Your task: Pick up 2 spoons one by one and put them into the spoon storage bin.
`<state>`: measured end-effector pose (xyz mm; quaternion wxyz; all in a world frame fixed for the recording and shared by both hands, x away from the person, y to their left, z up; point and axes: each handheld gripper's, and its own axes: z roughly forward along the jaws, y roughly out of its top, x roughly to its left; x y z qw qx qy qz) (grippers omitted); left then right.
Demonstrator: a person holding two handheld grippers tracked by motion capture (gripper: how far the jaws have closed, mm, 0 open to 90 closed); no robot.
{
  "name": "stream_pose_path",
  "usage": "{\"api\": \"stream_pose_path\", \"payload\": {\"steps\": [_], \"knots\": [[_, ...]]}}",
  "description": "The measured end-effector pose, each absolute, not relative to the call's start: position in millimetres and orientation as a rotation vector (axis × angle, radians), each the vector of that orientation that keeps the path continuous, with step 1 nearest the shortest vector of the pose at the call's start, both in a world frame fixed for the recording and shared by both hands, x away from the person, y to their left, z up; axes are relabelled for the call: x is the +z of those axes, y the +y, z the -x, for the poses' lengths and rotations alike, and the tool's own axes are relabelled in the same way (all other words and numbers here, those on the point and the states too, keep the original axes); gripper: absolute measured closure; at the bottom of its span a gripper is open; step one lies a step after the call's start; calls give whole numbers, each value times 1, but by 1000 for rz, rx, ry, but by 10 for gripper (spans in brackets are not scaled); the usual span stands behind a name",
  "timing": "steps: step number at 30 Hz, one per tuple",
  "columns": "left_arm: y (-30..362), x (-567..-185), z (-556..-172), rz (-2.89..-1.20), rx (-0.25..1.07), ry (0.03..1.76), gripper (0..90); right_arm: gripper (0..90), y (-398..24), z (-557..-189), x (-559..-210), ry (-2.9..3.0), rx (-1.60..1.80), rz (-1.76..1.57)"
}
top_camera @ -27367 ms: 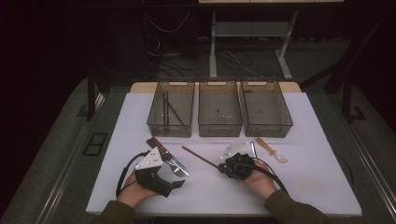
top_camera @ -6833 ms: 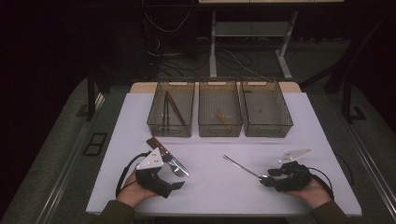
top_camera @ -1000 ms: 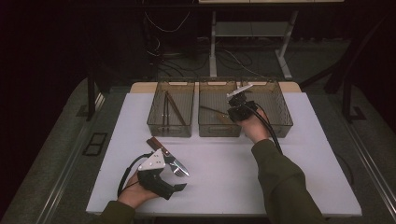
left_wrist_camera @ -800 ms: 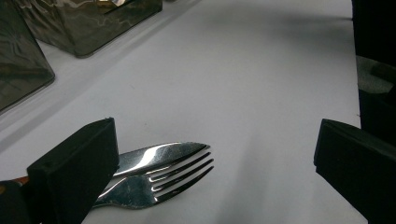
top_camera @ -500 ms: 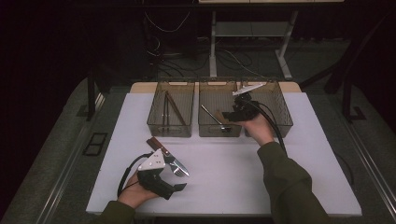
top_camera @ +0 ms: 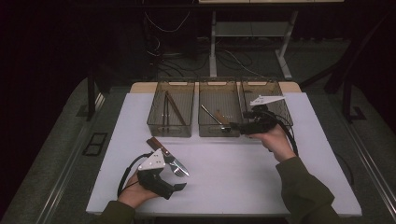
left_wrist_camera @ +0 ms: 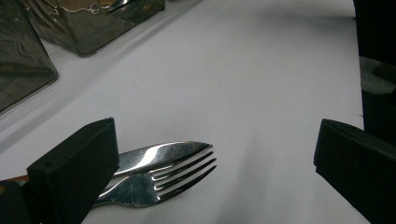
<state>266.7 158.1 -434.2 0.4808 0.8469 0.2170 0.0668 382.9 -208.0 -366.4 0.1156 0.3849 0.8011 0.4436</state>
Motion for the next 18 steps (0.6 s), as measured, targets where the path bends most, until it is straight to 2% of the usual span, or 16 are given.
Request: {"api": "stream_pose_path", "payload": {"steps": [4,18], "knots": [[158,-434,-267,-2069,164,531,0,179,-220,-368,-372,2339,1329,-1121],[159,-434,-267,-2068,169,539,0,178,-261,-315,-401,2292,1350,-1134]]}}
